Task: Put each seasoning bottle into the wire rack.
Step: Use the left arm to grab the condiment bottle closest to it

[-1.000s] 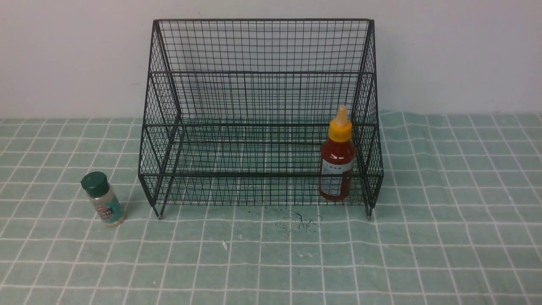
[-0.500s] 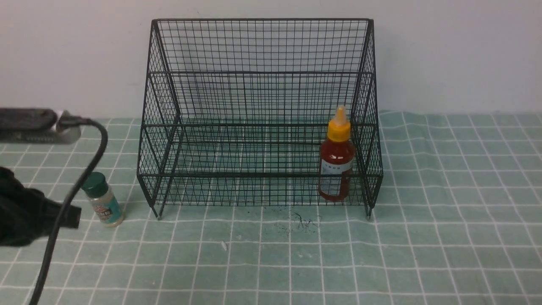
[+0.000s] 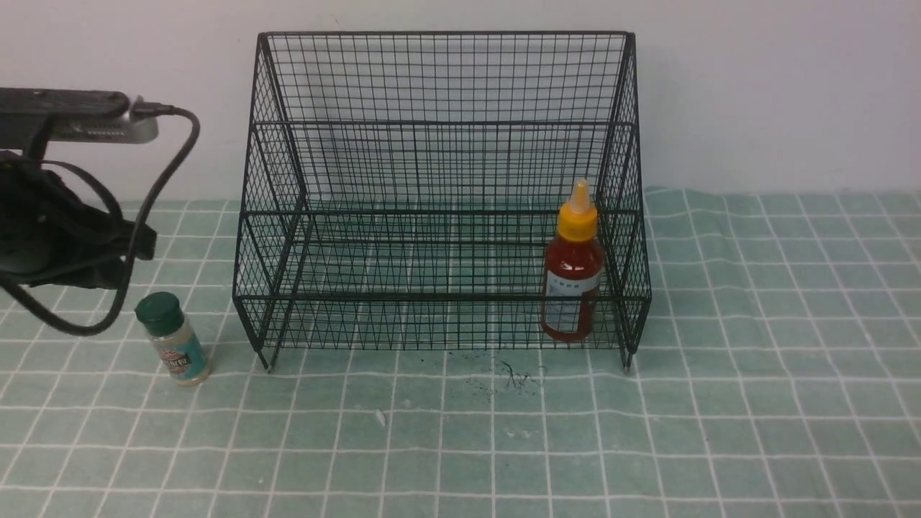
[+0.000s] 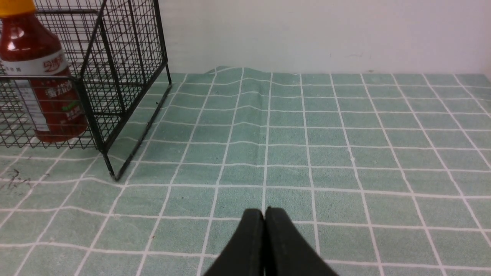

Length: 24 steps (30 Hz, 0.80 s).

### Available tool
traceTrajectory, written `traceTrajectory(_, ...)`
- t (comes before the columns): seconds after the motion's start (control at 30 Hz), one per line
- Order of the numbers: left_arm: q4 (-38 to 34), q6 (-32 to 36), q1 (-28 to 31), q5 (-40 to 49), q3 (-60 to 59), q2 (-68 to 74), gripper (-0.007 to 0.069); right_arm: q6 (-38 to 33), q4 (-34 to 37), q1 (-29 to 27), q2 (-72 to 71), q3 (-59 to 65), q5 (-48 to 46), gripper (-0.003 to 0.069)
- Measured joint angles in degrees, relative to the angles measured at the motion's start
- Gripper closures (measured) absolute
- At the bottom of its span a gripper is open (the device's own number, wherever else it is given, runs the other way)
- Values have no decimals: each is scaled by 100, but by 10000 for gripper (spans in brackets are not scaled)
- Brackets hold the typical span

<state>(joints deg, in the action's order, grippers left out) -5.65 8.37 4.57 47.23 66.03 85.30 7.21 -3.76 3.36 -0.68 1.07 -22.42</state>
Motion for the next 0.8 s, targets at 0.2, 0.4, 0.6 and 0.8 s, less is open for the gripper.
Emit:
traceTrajectory(0.2,-36,150,0,-478,47,701,202,-5,0,0,0,0,0,672)
traceTrajectory(0.4,-79,166,0,-823,47,1257,57,-5,0,0,0,0,0,672)
traceTrajectory(0.6,-123,146,0,-834,47,1507,85,-24,0,0,0,0,0,672)
traceTrajectory(0.8,-94,97,0,-563,57,1523,296,-24,0,0,0,0,0,672)
